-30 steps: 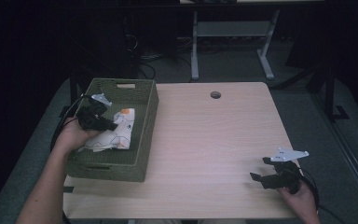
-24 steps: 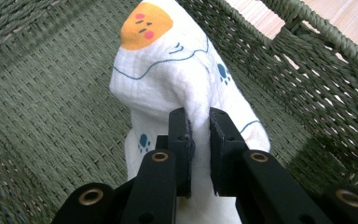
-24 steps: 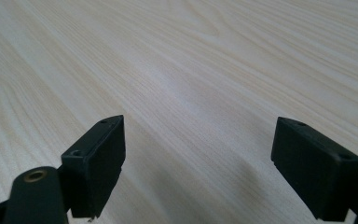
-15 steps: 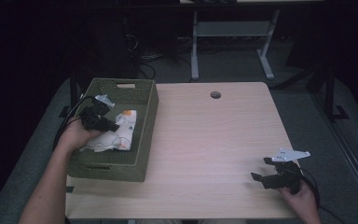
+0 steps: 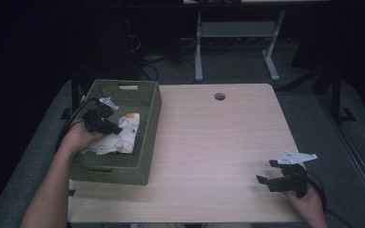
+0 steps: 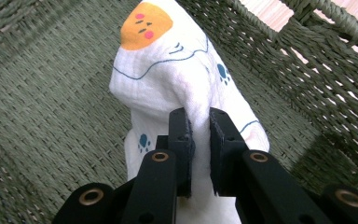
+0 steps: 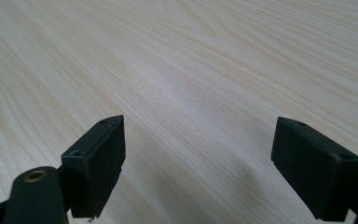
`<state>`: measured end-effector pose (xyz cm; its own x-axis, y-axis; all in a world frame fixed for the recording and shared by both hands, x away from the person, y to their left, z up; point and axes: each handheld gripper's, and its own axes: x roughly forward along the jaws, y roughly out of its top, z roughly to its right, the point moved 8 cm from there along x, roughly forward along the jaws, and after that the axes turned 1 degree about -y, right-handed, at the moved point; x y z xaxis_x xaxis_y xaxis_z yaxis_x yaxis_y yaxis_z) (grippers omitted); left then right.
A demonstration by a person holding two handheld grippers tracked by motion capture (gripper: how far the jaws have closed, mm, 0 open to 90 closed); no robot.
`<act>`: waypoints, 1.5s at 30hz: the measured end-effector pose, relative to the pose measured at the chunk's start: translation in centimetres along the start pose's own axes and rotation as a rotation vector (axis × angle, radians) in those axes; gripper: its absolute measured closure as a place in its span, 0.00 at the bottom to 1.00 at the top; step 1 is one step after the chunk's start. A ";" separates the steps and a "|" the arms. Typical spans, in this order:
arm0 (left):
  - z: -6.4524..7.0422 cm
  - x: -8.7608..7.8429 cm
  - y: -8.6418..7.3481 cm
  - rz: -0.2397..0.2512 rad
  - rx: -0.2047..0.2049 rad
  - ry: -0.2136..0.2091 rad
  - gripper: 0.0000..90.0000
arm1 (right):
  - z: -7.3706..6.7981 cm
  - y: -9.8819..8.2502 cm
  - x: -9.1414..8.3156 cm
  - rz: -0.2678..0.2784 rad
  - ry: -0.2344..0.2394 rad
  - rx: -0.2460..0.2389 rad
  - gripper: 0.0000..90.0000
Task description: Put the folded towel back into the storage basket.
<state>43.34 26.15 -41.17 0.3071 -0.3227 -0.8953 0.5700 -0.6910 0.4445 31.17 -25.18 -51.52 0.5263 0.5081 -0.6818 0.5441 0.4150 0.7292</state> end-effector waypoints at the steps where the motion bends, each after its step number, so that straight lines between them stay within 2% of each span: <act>1: -0.3 0.0 -0.1 -0.001 0.015 0.018 0.90 | 0.0 0.0 0.0 -0.002 0.000 0.000 0.19; 2: -0.3 0.0 -0.1 -0.001 0.015 0.018 0.89 | 0.0 0.0 0.0 -0.002 0.000 0.000 0.19; 3: -0.6 0.1 -0.1 -0.002 0.027 0.050 0.89 | 0.0 0.0 0.0 -0.005 -0.001 0.002 0.19; 4: -1.0 0.1 -0.2 -0.006 0.026 0.080 0.82 | -0.1 0.0 0.1 -0.006 -0.002 0.002 0.19; 5: -1.2 0.2 -0.3 -0.006 0.012 0.073 0.76 | -0.1 0.0 0.1 -0.007 -0.001 -0.002 0.19; 7: -1.6 0.1 -0.5 -0.007 -0.007 0.096 0.73 | -0.1 -0.1 0.1 -0.008 -0.002 -0.004 0.19; 14: -1.8 -0.3 -0.6 -0.002 -0.033 0.087 0.72 | -0.1 0.0 0.1 -0.007 -0.003 -0.003 0.19; 24: -0.8 -0.6 -0.2 0.014 -0.043 0.075 0.71 | -0.2 0.1 0.0 0.000 0.000 -0.004 0.19; 29: -0.4 -1.5 0.4 0.063 -0.067 0.068 0.68 | -0.3 0.1 0.0 -0.001 0.002 -0.010 0.19; 33: -0.1 -1.7 0.6 0.071 -0.069 0.065 0.67 | -0.2 0.2 0.0 0.003 0.004 -0.007 0.19; 39: 1.0 -1.7 1.0 0.057 -0.048 0.060 0.63 | -0.2 0.2 0.1 0.001 0.007 -0.004 0.19; 45: 2.0 -1.9 1.8 0.079 -0.046 0.055 0.60 | -0.2 0.2 0.1 0.003 0.014 -0.004 0.19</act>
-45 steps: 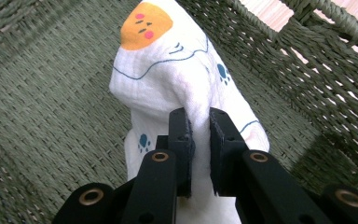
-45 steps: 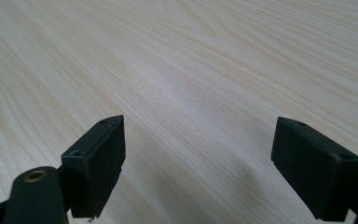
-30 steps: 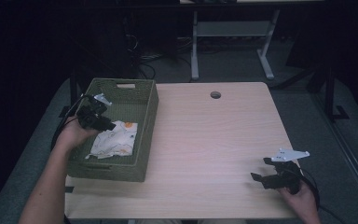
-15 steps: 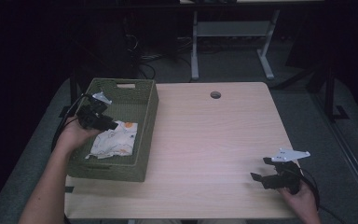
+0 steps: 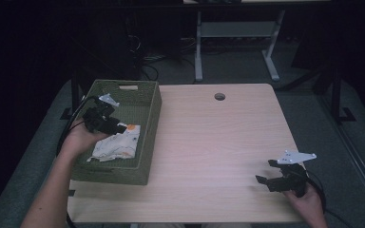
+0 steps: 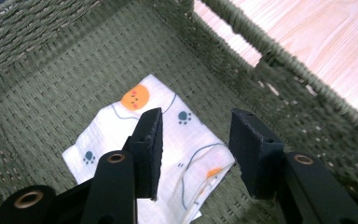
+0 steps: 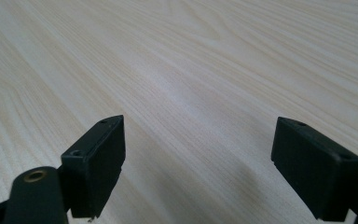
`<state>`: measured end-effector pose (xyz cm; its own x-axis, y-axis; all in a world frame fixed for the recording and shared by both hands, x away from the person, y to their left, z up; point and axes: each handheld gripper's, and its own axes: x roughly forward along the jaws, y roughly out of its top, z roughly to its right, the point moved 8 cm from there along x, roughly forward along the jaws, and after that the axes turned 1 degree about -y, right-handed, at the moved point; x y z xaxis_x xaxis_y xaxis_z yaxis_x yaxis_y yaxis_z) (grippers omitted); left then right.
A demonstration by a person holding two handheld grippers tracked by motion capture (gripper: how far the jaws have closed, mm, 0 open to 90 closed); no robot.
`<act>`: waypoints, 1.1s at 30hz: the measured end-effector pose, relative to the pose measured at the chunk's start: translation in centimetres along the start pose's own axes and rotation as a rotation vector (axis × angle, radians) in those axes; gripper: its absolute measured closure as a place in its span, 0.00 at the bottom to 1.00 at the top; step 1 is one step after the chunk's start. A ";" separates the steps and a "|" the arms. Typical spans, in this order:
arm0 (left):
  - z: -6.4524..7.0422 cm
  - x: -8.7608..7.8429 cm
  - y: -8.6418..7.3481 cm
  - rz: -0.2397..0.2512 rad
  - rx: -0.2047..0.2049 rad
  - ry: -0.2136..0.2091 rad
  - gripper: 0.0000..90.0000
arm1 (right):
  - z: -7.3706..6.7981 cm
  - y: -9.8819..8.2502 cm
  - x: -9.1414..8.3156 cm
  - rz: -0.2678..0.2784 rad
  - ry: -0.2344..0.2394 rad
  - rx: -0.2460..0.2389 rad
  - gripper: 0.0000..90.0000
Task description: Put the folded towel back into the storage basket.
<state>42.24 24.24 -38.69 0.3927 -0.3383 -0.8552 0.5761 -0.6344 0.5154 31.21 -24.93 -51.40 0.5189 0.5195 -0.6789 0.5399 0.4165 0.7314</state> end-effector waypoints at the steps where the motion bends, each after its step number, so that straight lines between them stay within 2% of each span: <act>1: 0.1 0.0 0.1 0.002 -0.002 0.000 0.60 | 0.0 0.0 0.0 0.002 0.003 0.001 0.19; 7: 1.1 -0.3 1.1 0.015 0.020 -0.005 0.58 | 0.0 0.0 -0.1 0.001 -0.002 -0.001 0.19; 8: 1.4 -0.4 1.5 0.015 0.034 -0.004 0.57 | 0.0 0.0 -0.1 0.001 0.000 -0.001 0.19; 16: 2.5 -0.5 2.6 0.039 0.044 -0.020 0.54 | 0.0 0.0 -0.1 0.003 0.001 -0.001 0.19; 29: 3.7 0.1 3.4 0.040 0.049 -0.025 0.53 | 0.0 0.0 -0.1 0.004 0.000 0.000 0.19; 33: 4.1 0.2 3.8 0.044 0.062 -0.025 0.51 | 0.0 0.0 -0.1 0.003 0.000 0.000 0.19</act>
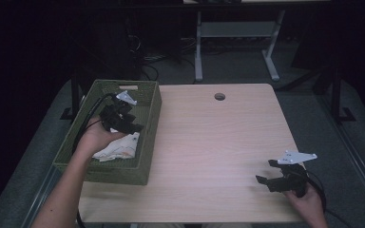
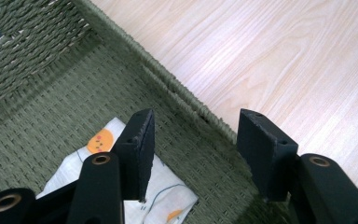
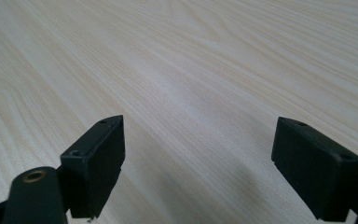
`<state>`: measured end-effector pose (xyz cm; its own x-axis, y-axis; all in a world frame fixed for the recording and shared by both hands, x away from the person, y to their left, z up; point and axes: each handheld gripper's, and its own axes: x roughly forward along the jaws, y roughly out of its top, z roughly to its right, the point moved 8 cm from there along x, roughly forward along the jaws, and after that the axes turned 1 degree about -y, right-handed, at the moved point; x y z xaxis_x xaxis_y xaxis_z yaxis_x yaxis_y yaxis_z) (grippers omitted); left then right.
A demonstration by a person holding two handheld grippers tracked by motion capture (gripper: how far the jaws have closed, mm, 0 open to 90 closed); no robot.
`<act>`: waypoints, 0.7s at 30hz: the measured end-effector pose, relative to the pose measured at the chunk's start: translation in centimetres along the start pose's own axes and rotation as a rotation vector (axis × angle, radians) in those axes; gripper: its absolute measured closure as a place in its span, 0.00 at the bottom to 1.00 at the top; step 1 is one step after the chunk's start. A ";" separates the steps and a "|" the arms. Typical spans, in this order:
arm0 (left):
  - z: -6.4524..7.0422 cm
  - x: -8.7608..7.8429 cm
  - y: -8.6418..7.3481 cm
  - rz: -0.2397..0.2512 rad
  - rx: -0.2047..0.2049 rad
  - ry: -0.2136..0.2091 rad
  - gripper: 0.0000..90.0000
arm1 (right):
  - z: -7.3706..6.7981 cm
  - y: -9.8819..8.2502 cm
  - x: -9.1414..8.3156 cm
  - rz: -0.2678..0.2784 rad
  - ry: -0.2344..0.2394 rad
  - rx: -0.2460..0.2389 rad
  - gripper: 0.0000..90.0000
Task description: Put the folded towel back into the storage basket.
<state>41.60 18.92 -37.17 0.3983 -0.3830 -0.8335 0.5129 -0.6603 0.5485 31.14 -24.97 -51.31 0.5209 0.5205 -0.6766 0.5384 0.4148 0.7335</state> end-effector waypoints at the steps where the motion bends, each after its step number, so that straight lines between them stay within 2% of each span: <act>1: 0.1 0.0 0.1 0.002 0.000 0.001 0.51 | 0.0 0.0 0.0 0.000 0.000 0.000 0.19; 6: 0.8 0.2 0.7 0.011 -0.004 -0.005 0.49 | 0.0 0.0 0.0 0.000 0.000 -0.001 0.19; 13: 1.9 0.5 1.7 0.026 0.013 -0.012 0.47 | 0.0 0.0 0.0 0.001 0.001 -0.002 0.19; 21: 2.6 0.6 2.4 0.037 0.012 -0.011 0.47 | -0.1 0.1 -0.1 0.008 0.005 -0.001 0.19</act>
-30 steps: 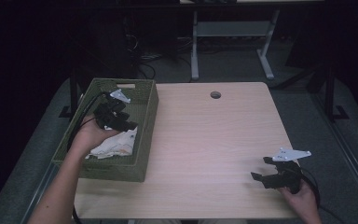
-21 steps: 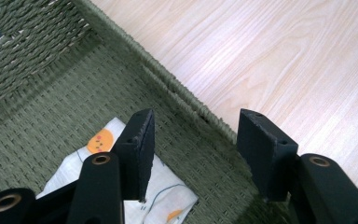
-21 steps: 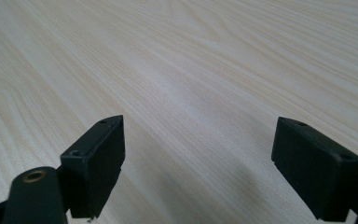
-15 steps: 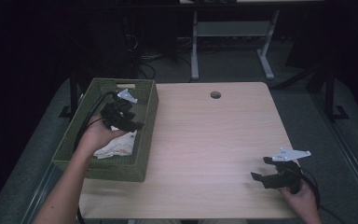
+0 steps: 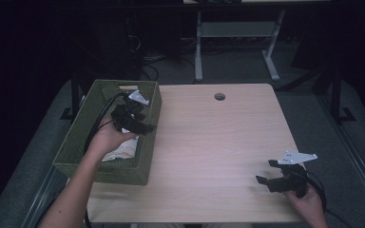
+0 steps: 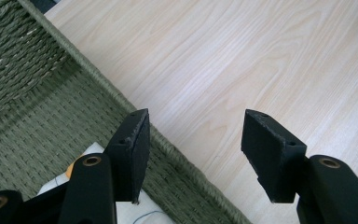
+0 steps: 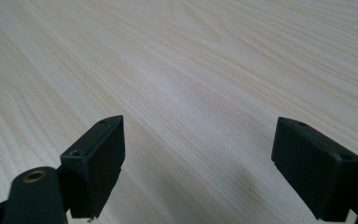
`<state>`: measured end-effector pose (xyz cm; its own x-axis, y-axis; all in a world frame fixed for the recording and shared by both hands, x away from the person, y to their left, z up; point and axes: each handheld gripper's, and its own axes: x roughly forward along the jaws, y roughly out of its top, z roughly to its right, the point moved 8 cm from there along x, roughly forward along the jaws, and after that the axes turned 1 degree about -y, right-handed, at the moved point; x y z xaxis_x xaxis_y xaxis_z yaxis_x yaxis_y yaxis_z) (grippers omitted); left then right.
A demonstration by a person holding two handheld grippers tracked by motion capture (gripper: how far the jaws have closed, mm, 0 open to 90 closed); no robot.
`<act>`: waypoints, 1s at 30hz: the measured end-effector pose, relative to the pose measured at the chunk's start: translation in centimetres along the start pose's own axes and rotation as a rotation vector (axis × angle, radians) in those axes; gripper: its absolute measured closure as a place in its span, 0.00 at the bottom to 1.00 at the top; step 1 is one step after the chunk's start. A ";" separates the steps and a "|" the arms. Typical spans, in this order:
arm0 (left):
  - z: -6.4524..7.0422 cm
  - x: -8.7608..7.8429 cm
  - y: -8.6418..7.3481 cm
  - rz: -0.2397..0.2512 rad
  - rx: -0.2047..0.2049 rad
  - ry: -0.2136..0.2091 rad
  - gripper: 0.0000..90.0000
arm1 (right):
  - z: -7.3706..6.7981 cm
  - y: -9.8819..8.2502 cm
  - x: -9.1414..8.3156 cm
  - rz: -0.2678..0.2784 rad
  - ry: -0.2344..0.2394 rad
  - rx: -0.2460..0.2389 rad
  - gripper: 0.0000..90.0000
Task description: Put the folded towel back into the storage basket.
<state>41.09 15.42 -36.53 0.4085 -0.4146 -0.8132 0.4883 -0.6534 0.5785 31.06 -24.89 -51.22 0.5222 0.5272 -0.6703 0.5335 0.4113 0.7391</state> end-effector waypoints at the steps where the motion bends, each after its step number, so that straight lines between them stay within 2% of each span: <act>1: 0.1 0.0 0.0 -0.001 -0.002 0.001 0.47 | 0.0 0.0 0.0 -0.001 -0.001 0.000 0.19; 4: 0.5 0.2 0.4 0.006 -0.003 0.012 0.46 | 0.0 0.0 0.0 -0.001 -0.001 -0.002 0.19; 10: 1.4 0.7 1.0 0.012 -0.003 0.001 0.44 | 0.0 0.1 -0.1 0.000 -0.004 -0.004 0.19; 17: 2.8 1.4 2.1 0.041 0.002 0.006 0.41 | 0.0 0.1 -0.1 0.004 -0.004 -0.003 0.19; 20: 4.0 2.1 2.7 0.049 0.013 -0.009 0.41 | 0.0 0.1 -0.2 0.007 -0.002 -0.001 0.19; 26: 5.2 2.6 3.4 0.051 0.032 -0.016 0.41 | 0.1 0.1 -0.2 0.007 -0.003 0.001 0.19; 30: 5.9 2.9 3.8 0.066 0.025 -0.028 0.40 | 0.1 0.1 -0.2 0.005 -0.004 0.001 0.19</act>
<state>39.61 7.99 -37.07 0.4167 -0.4746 -0.7753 0.4419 -0.6396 0.6290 31.07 -25.03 -50.99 0.5273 0.5266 -0.6668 0.5313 0.4081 0.7424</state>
